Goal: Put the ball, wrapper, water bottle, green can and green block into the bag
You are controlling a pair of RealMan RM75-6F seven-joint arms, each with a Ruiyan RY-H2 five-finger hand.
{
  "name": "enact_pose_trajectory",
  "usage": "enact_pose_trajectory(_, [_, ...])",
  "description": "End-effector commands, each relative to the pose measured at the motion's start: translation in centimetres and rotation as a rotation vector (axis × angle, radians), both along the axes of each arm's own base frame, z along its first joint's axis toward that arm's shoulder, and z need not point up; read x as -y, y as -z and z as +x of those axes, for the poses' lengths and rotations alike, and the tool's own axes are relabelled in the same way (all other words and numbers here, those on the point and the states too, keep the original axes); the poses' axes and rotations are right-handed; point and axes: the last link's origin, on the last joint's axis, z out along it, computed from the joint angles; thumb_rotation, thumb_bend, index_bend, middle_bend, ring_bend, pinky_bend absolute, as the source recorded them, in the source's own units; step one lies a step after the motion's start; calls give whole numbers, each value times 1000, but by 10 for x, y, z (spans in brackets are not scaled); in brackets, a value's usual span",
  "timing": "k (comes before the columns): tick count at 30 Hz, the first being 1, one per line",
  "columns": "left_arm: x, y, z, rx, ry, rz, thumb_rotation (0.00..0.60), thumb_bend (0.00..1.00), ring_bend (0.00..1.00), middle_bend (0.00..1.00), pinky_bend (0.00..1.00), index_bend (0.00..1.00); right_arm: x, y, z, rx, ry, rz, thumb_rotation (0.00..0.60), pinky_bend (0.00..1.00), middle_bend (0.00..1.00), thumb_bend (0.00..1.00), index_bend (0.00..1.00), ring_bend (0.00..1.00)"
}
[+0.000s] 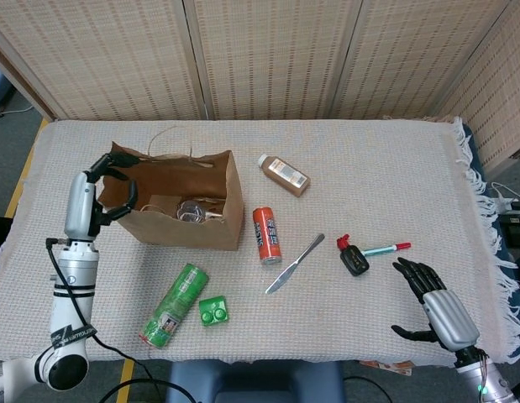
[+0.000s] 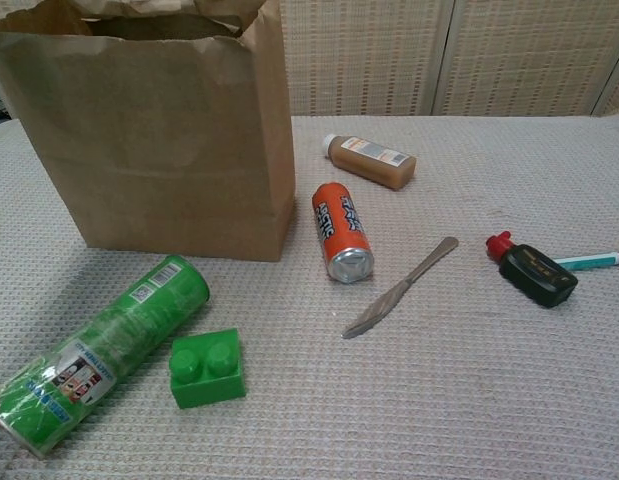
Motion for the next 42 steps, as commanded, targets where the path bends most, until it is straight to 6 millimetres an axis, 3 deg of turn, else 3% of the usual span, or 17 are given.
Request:
enact_pose_trajectory(1, [-5, -11, -15, -8, -31, 80, 600, 580, 577, 596, 673, 545, 0, 0, 0, 0, 0, -1, 600, 0, 0, 24, 0, 0])
enact_pose_trajectory(4, [-5, -13, -39, -105, -70, 94, 600, 593, 617, 654, 702, 577, 0, 0, 0, 1, 2, -2, 600, 0, 0, 24, 0, 0])
enact_pose_trajectory(9, [0, -12, -86, -291, -117, 110, 600, 597, 617, 659, 702, 592, 0, 0, 0, -4, 3, 3, 600, 0, 0, 24, 0, 0])
enact_pose_trajectory(16, [20, 2, -170, -791, -41, 74, 600, 597, 614, 656, 697, 592, 0, 1, -1, -10, 7, 4, 600, 0, 0, 24, 0, 0])
enact_pose_trajectory(19, [32, 10, -195, -979, 65, 41, 600, 580, 587, 628, 670, 560, 0, 2, -1, -15, 5, 4, 600, 0, 0, 24, 0, 0])
enact_pose_trajectory(22, [42, 17, -207, -1186, 239, 26, 600, 517, 481, 501, 546, 448, 0, 3, -1, -20, 5, 4, 600, 0, 0, 24, 0, 0])
enact_pose_trajectory(26, [48, 27, -212, -1421, 496, 21, 600, 431, 185, 209, 243, 154, 1, 3, -1, -25, 8, 3, 600, 0, 0, 24, 0, 0])
enact_pose_trajectory(29, [51, 38, -208, -1517, 667, 27, 600, 392, 22, 36, 96, 5, 1, 4, -1, -27, 8, 2, 600, 0, 0, 24, 0, 0])
enact_pose_trajectory(33, [56, 57, -193, -1564, 897, 57, 600, 382, 0, 0, 9, 0, 1, 3, -2, -27, 10, 2, 600, 0, 0, 24, 0, 0])
enact_pose_trajectory(42, [67, 93, -155, -1532, 1157, 104, 600, 371, 0, 0, 0, 0, 2, 3, -1, -23, 15, 10, 600, 0, 0, 24, 0, 0])
